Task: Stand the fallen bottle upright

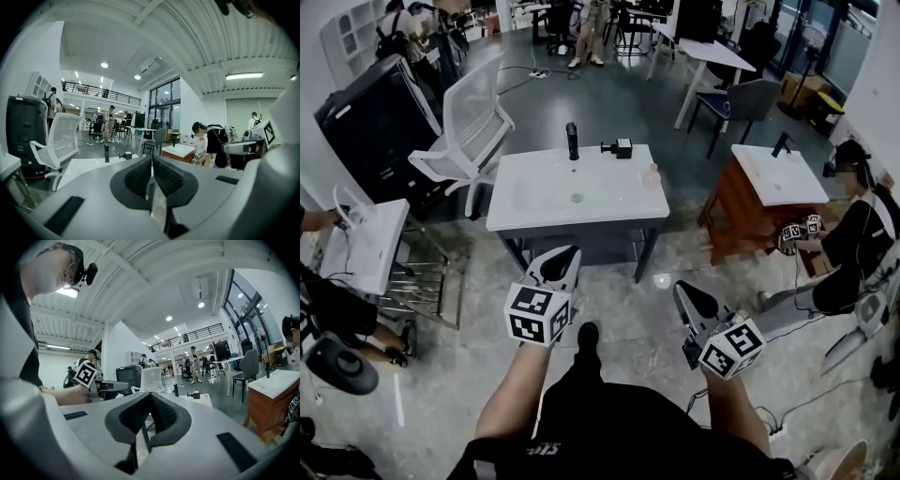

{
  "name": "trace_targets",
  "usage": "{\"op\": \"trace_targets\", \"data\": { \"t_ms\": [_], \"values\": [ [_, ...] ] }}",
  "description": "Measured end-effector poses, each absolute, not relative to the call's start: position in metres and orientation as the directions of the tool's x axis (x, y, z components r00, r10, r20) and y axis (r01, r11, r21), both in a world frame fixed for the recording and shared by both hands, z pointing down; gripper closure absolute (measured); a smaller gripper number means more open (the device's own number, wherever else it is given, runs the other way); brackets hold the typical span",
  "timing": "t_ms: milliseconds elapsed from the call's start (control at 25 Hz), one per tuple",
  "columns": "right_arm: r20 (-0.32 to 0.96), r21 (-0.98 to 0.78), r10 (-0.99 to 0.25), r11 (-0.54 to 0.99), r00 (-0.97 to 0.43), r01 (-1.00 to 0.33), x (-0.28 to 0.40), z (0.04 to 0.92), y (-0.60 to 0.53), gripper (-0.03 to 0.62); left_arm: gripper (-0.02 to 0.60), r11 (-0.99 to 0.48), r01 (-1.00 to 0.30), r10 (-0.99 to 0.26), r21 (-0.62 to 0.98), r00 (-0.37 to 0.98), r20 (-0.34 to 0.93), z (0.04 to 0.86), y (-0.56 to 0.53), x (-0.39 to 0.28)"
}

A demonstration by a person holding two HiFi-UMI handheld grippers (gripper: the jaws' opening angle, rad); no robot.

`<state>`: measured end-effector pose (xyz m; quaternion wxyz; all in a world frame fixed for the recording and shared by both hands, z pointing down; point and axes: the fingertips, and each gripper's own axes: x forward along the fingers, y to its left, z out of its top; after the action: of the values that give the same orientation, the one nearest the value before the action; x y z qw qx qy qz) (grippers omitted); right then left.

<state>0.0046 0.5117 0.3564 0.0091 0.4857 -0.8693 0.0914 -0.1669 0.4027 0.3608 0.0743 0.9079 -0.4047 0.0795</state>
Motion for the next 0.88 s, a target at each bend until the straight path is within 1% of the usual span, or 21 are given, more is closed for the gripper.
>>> {"op": "trace_targets", "data": {
  "t_ms": [160,360,640,880],
  "values": [
    [0.128,-0.160,-0.851,0.490,-0.510,-0.857,0.015,0.364,0.460,0.580,0.555,-0.673,-0.735,-0.710,0.084,0.674,0.205,0.370,0.347,-0.154],
    [0.165,-0.166,-0.867,0.446,-0.471,-0.879,0.021,0.367,0.367,0.580,0.555,-0.685,-0.718,-0.689,0.122,0.693,0.211,0.382,0.252,-0.144],
    [0.200,-0.135,-0.873,0.425,-0.445,-0.895,0.006,0.361,0.238,0.580,0.555,-0.708,-0.693,-0.664,0.134,0.718,0.207,0.380,0.127,-0.146],
    [0.213,-0.137,-0.863,0.438,-0.458,-0.888,-0.006,0.367,0.173,0.580,0.555,-0.718,-0.679,-0.643,0.150,0.731,0.228,0.388,0.063,-0.148]
  ]
}}
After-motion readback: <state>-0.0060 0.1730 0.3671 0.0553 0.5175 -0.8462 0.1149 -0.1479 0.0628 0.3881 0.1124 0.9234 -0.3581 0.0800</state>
